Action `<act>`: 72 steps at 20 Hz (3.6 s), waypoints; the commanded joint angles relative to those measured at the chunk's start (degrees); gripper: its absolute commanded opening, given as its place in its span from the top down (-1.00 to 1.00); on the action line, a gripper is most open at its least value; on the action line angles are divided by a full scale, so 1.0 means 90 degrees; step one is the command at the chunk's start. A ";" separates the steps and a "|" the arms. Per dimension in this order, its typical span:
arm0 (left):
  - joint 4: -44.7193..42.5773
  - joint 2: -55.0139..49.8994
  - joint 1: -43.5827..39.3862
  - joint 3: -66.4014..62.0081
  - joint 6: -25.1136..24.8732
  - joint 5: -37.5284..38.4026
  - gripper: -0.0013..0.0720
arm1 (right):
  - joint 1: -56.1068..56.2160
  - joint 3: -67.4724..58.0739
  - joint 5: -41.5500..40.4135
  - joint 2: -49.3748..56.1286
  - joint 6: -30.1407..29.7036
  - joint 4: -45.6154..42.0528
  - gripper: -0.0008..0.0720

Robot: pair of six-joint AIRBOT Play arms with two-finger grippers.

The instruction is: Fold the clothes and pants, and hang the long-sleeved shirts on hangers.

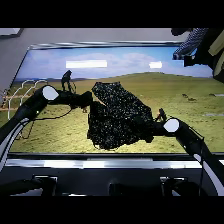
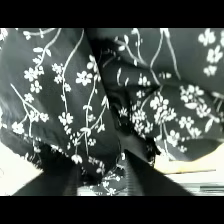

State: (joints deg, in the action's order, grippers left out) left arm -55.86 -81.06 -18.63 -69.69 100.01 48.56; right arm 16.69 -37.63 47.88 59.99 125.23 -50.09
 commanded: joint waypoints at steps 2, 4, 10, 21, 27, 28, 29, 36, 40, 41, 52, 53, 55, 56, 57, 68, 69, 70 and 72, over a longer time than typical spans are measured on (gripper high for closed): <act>-0.0002 -0.0005 0.0005 0.0000 0.0005 0.0000 0.90 | 0.0005 -0.0002 -0.0017 -0.0058 0.0168 -0.0282 0.78; -0.0002 -0.0005 0.0005 0.0000 0.0005 0.0000 0.90 | 0.0005 -0.0005 -0.0022 -0.0058 0.0228 -0.0347 0.88; 0.0005 -0.0002 0.0053 -0.0002 0.0005 0.0083 0.90 | -0.0010 -0.0452 0.0738 -0.0265 0.0182 -0.1596 0.89; 0.1027 -0.0413 0.0058 0.0000 0.0002 0.0131 0.90 | -0.0007 -0.2205 0.2035 0.0168 -0.0313 -0.4296 0.89; 0.1826 -0.0918 -0.0041 0.0000 -0.0274 -0.0559 0.89 | -0.0007 -0.2205 0.0852 0.0605 -0.0763 -0.3915 0.89; 0.1826 -0.0947 -0.0039 -0.0002 -0.0425 -0.0661 0.66 | -0.0007 -0.2205 0.0867 0.0631 -0.0763 -0.3983 0.89; 0.1824 -0.0950 -0.0005 -0.0002 -0.0534 -0.0687 0.11 | -0.0007 -0.2205 0.0913 0.0639 -0.0763 -0.4012 0.89; -0.0131 0.0058 0.0719 0.0000 -0.1122 0.0119 -0.54 | -0.0007 -0.2205 0.1059 0.0636 -0.0777 -0.3985 0.89; -0.1513 0.0690 -0.0010 0.0002 -0.1734 0.0155 -0.54 | -0.0007 -0.2205 0.1149 0.0636 -0.0775 -0.3985 0.89; -0.1518 0.0692 -0.0311 0.0002 -0.1804 0.0153 -0.54 | -0.0007 -0.2205 0.1173 0.0636 -0.0775 -0.3985 0.89; -0.3111 0.0087 -0.2181 0.0287 -0.1161 -0.0816 -0.54 | -0.0007 -0.2205 0.1360 0.0636 -0.0772 -0.3937 0.89; -0.3111 0.0017 -0.2174 0.0270 -0.1161 -0.0874 -0.54 | -0.0007 -0.2205 0.1355 0.0636 -0.0770 -0.3937 0.89; -0.3113 -0.0117 -0.2183 0.0260 -0.1161 -0.1025 -0.54 | -0.0007 -0.2205 0.1341 0.0636 -0.0746 -0.3939 0.88; -0.3111 -0.0185 -0.2183 0.0245 -0.1149 -0.1124 -0.54 | -0.0007 -0.2205 0.1333 0.0636 -0.0741 -0.3937 0.88; -0.3116 -0.0257 -0.2181 0.0233 -0.1059 -0.1270 -0.53 | -0.0007 -0.2205 0.1333 0.0636 -0.0709 -0.3939 0.88; -0.3232 -0.0663 -0.1486 -0.0350 -0.0199 -0.0850 0.91 | -0.0007 -0.2392 0.1447 0.0636 -0.0714 -0.4238 0.89; -0.3232 -0.0663 -0.1345 -0.0687 -0.0202 -0.0573 0.91 | -0.0007 -0.2562 0.1542 0.0636 -0.0799 -0.4388 0.89; -0.3232 -0.0663 -0.1217 -0.1100 -0.0206 -0.0253 0.91 | -0.0007 -0.2827 0.1671 0.0636 -0.0950 -0.4597 0.89; -0.3230 -0.0663 -0.1032 -0.2021 -0.0231 0.0372 0.91 | -0.0007 -0.3517 0.1756 0.0636 -0.1069 -0.4918 0.89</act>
State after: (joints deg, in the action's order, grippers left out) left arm -84.38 -86.96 -30.61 -79.09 97.38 43.94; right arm 16.67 -63.44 61.58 65.71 117.38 -89.60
